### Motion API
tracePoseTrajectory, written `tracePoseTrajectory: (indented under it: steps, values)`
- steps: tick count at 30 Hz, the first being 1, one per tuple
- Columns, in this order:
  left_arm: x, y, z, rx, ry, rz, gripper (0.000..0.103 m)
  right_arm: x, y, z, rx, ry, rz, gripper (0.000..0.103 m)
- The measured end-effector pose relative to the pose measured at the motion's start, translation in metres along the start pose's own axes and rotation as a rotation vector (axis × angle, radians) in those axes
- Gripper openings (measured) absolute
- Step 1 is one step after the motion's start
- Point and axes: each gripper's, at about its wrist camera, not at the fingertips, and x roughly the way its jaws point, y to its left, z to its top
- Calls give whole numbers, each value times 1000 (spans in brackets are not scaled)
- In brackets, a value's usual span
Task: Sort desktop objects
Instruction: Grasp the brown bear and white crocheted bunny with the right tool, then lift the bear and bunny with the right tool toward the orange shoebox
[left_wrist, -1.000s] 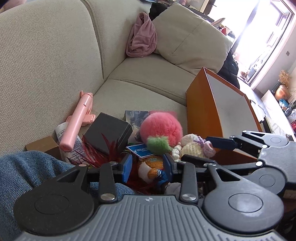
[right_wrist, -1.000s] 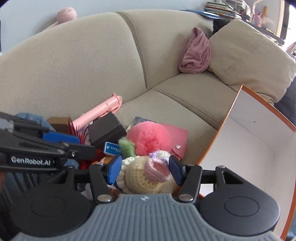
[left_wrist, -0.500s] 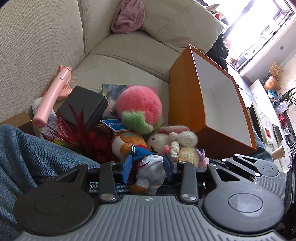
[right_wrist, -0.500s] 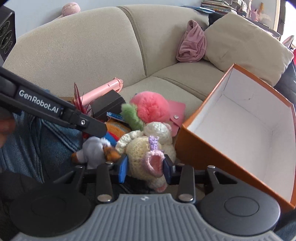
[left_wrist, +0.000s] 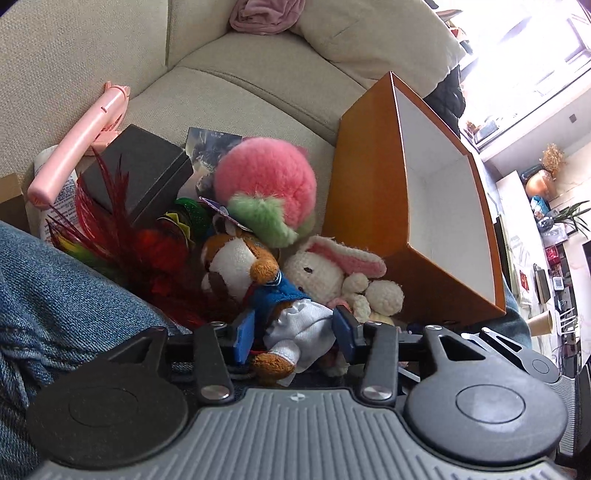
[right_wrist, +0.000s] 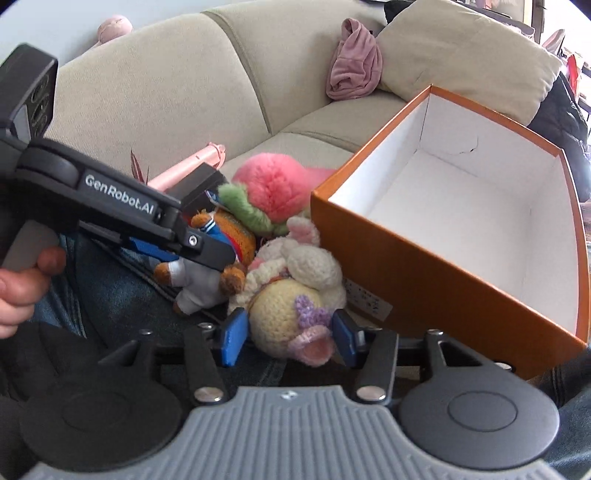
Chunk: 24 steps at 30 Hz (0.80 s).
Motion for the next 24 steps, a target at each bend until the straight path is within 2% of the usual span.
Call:
tracePoseTrajectory:
  steps: [5, 8, 11, 15, 19, 24]
  values:
    - [0, 2, 5, -65, 3, 5, 55, 12, -10, 17, 95, 30, 63, 61]
    - [4, 2, 6, -88, -2, 4, 56, 31, -11, 21, 137, 81, 78, 67]
    - [14, 3, 6, -86, -9, 4, 57, 46, -5, 18, 122, 109, 35, 71]
    - [19, -1, 3, -49, -26, 6, 57, 54, -3, 11, 119, 122, 10, 67]
    - [15, -7, -4, 7, -45, 7, 46, 47, -1, 9, 120, 108, 18, 60]
    - [-9, -13, -12, 100, -63, 18, 35, 23, 6, 8, 78, 73, 14, 57]
